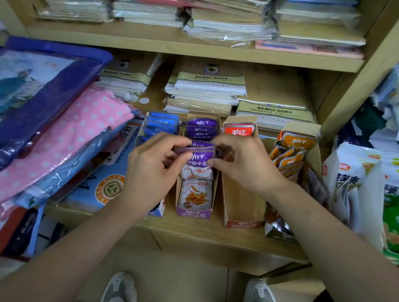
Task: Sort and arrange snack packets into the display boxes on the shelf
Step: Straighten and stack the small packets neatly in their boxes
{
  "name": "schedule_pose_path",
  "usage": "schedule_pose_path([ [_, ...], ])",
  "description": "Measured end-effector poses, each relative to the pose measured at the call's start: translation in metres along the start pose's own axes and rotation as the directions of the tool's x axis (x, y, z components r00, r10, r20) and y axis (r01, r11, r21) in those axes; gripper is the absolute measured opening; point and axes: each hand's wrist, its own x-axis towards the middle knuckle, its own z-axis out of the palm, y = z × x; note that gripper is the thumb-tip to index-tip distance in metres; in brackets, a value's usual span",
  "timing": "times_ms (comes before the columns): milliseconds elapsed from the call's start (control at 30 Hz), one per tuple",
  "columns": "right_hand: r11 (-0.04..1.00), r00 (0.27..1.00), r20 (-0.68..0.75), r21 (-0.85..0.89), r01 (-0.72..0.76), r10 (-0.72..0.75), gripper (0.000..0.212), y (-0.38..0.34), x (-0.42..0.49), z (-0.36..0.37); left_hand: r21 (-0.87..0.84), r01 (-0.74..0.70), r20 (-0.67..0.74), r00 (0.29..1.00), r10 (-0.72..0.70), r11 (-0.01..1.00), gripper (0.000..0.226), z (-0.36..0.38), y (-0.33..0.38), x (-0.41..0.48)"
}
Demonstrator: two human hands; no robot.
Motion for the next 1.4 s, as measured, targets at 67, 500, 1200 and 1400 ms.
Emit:
schedule_pose_path([
  [67,1.0,0.998,-0.057,-0.003,0.01,-0.01,0.014,0.002,0.001,0.003,0.01,-0.027,0.032,0.999,0.027,1.0,0.018,-0.006,0.003,-0.008],
  [500,0.998,0.994,0.097,0.0,0.06,-0.06,0.014,0.002,-0.005,0.002,0.264,-0.34,0.451,0.871,0.196,0.902,0.038,-0.009,-0.013,-0.038],
  [1200,0.998,0.989,0.137,-0.028,0.057,-0.053,0.042,-0.008,-0.005,0.006,0.239,-0.276,0.162,0.957,0.242,0.931,0.004,0.002,-0.014,-0.004],
  [1400,0.988,0.995,0.002,-0.124,0.095,-0.095,0.012,-0.006,0.001,0.011,0.179,-0.251,0.183,0.959,0.219,0.951,0.011,-0.007,-0.006,-0.008],
])
